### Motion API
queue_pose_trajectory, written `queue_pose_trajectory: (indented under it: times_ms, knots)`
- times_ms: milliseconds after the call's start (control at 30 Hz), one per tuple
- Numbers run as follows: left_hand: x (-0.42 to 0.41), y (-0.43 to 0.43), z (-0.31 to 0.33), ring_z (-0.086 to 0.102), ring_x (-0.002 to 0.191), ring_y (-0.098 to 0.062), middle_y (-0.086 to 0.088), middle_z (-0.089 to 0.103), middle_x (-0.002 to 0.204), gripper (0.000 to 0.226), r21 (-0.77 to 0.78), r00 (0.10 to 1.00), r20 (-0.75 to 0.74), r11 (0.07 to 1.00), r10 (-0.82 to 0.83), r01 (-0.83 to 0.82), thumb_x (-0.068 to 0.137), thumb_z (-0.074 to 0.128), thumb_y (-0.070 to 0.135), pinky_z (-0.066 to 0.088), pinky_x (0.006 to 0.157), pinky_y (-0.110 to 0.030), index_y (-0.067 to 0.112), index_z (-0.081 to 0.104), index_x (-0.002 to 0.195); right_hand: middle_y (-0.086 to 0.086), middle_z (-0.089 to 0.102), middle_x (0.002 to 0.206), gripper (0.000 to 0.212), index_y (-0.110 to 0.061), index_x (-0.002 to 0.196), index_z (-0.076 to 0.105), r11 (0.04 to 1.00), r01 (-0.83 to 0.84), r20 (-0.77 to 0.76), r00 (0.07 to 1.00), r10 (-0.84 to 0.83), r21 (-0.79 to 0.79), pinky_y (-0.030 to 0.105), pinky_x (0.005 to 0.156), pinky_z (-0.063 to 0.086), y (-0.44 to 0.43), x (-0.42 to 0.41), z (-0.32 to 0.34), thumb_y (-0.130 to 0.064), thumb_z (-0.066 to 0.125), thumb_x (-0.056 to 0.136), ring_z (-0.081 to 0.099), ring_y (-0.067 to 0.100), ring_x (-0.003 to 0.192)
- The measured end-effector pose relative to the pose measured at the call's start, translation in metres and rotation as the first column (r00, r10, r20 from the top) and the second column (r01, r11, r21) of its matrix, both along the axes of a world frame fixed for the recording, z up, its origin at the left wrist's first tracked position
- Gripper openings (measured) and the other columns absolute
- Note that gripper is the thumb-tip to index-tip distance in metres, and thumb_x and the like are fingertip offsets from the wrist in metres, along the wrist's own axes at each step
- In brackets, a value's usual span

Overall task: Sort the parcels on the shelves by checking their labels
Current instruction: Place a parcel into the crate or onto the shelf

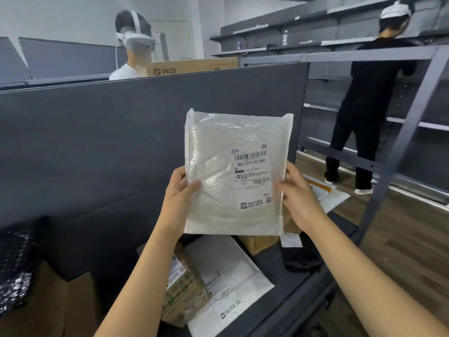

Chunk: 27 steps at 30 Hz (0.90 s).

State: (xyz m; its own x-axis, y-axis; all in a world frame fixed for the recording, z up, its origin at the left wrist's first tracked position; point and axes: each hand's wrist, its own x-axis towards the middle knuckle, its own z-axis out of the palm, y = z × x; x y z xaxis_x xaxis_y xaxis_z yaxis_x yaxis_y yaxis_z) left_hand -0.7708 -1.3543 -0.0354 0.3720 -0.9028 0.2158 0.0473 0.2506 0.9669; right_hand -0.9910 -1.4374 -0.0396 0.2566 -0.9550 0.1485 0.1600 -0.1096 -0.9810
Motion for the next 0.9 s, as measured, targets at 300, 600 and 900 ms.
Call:
queue_pose_trajectory:
  times_ms: [300,600,900]
  knots:
    - [-0.076,-0.016,-0.044,0.068,0.1,-0.027,-0.005,0.068,0.112,0.023,0.164,0.984,-0.014,0.97,-0.179,0.179,0.096,0.053,0.018,0.056,0.083,-0.043,0.023,0.057,0.118,0.006,0.065,0.117,0.04,-0.019,0.126,0.056,0.96,0.22,-0.026,0.975,-0.219,0.172,0.041,0.091,0.051,0.016,-0.09,-0.057,0.002,0.042,0.095,0.063,0.022,0.107]
    - [-0.197,-0.015,-0.169,0.064,0.094,-0.017,-0.003,0.066,0.105,0.023,0.39,0.879,0.042,0.818,-0.474,0.422,0.097,0.049,0.01,0.052,0.081,-0.031,0.027,0.056,0.111,-0.003,0.065,0.112,0.037,-0.03,0.106,0.056,0.73,0.53,-0.151,0.84,-0.52,0.432,0.036,0.083,0.051,0.1,-0.208,-0.178,0.003,0.04,0.097,0.062,0.014,0.1]
    - [-0.27,0.002,-0.343,0.049,0.119,-0.01,0.008,0.05,0.13,0.048,0.7,0.804,0.05,0.595,-0.592,0.395,0.096,0.041,0.005,0.037,0.097,-0.024,0.022,0.036,0.141,0.007,0.064,0.121,0.035,-0.015,0.128,0.052,0.404,0.634,-0.306,0.718,-0.626,0.66,0.047,0.089,0.051,0.167,-0.25,-0.351,-0.002,0.05,0.095,0.062,0.027,0.109]
